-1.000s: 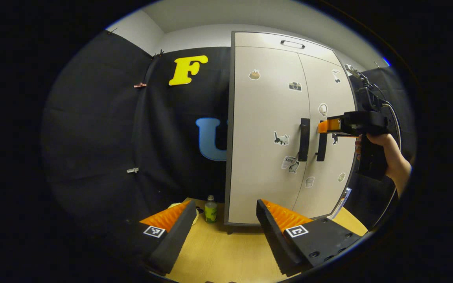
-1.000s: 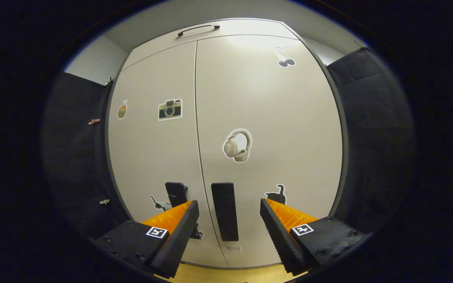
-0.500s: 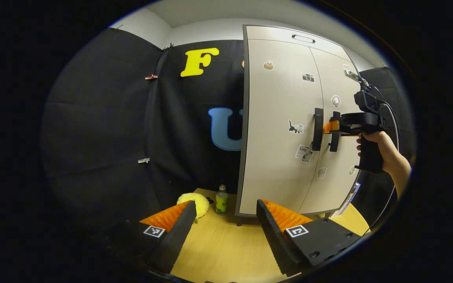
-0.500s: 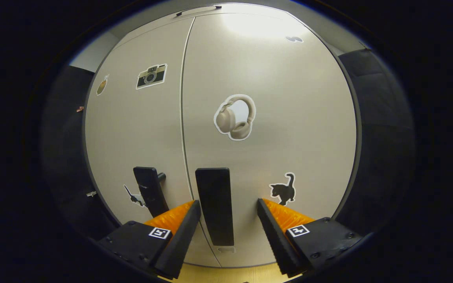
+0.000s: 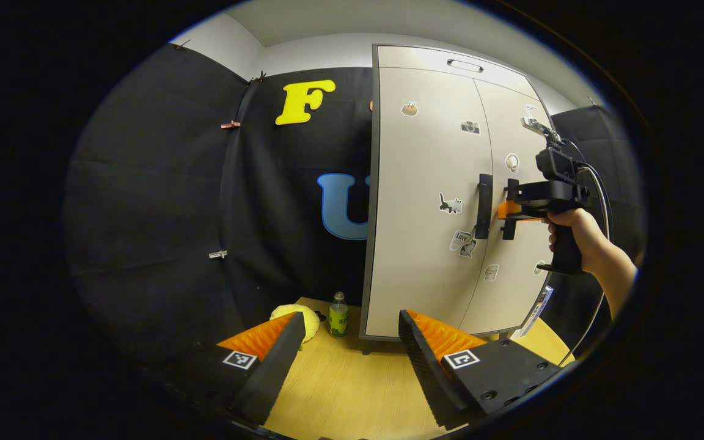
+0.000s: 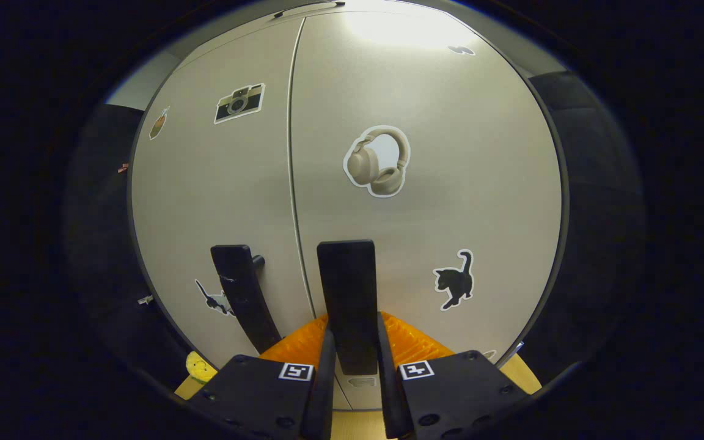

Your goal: Open the right door of the double-door shoe cabinet with the right hand, and open the left door with the left hand.

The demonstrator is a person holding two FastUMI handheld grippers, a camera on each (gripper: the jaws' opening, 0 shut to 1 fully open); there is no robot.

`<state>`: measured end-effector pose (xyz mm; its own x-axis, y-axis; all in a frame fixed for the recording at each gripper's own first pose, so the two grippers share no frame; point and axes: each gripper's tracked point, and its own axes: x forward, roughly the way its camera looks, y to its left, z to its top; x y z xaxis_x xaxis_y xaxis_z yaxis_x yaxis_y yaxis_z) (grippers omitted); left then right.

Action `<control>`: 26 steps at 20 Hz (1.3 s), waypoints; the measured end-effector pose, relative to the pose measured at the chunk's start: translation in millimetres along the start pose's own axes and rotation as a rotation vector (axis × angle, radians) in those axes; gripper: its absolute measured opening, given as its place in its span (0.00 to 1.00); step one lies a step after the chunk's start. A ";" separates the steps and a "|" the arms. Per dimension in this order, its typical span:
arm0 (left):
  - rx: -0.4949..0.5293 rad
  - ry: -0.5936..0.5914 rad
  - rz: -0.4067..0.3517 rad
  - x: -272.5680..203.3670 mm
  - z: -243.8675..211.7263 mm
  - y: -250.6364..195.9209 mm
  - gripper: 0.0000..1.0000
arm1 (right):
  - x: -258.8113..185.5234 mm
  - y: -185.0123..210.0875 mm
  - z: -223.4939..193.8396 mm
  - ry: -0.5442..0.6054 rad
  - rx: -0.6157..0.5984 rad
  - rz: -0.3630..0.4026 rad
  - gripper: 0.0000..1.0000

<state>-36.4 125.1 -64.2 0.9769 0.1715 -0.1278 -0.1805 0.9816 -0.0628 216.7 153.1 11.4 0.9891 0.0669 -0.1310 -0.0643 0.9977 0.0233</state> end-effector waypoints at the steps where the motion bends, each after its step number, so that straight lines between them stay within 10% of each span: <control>1: -0.004 -0.001 -0.004 -1.5 -1.3 -1.0 0.95 | -0.2 0.4 -1.1 0.003 -0.004 -0.004 0.33; 7: -0.014 0.003 -0.036 -9.5 -5.7 0.9 0.95 | -0.5 1.7 -2.2 0.049 -0.045 0.015 0.11; 26: 0.017 0.002 -0.080 -39.5 -4.1 -28.1 0.95 | -40.7 -13.0 0.3 0.005 -0.024 0.099 0.11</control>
<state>-70.4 90.4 -61.5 0.9879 0.0924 -0.1246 -0.1000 0.9934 -0.0559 177.3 137.5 16.7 0.9771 0.1649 -0.1346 -0.1647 0.9863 0.0127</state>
